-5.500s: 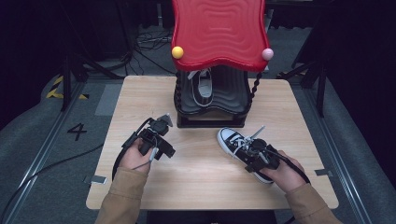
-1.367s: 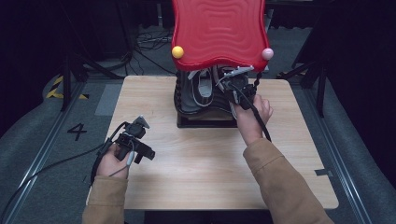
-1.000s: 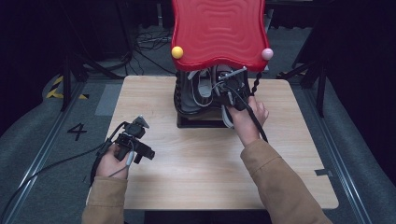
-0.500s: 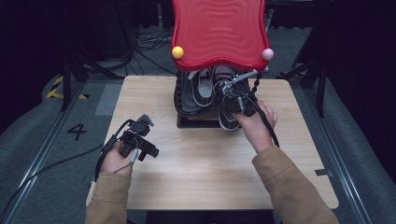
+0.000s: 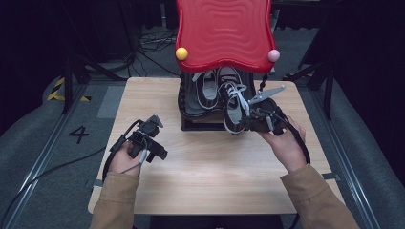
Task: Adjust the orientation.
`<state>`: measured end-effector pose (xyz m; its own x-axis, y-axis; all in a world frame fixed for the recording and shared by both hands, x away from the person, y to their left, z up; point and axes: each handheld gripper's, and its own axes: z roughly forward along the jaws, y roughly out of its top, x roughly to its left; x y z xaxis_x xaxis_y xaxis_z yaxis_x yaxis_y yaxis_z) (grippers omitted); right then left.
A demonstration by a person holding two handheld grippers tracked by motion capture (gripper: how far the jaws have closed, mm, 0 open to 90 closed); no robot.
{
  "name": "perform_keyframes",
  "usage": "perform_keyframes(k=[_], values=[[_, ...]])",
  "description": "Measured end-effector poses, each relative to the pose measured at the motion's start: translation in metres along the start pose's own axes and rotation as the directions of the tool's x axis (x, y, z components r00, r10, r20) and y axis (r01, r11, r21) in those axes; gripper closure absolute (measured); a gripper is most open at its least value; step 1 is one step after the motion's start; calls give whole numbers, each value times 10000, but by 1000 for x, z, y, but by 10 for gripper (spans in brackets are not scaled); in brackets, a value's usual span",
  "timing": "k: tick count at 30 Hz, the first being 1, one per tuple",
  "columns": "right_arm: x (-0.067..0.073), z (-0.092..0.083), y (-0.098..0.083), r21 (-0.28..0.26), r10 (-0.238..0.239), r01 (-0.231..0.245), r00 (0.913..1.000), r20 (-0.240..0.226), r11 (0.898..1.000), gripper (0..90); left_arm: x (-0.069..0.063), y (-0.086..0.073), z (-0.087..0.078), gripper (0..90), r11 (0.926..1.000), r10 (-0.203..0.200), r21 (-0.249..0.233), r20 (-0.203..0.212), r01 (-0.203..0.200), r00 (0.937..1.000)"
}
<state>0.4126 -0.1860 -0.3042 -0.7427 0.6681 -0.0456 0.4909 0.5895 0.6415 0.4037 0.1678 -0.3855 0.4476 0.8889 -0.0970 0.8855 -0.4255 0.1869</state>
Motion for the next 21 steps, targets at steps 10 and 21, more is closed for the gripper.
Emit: perform_keyframes(k=[10, 21], values=[[-4, 37, -38, 585, -882, 945, 9909, -1020, 9938, 899, 0, -1, 0, 171, 10000, -59, 9, -62, 59, 10000], [-6, 66, -38, 635, -877, 940, 9915, -960, 9935, 900, 2, -3, 1, 171, 9999, -122, 9, -51, 122, 9999]])
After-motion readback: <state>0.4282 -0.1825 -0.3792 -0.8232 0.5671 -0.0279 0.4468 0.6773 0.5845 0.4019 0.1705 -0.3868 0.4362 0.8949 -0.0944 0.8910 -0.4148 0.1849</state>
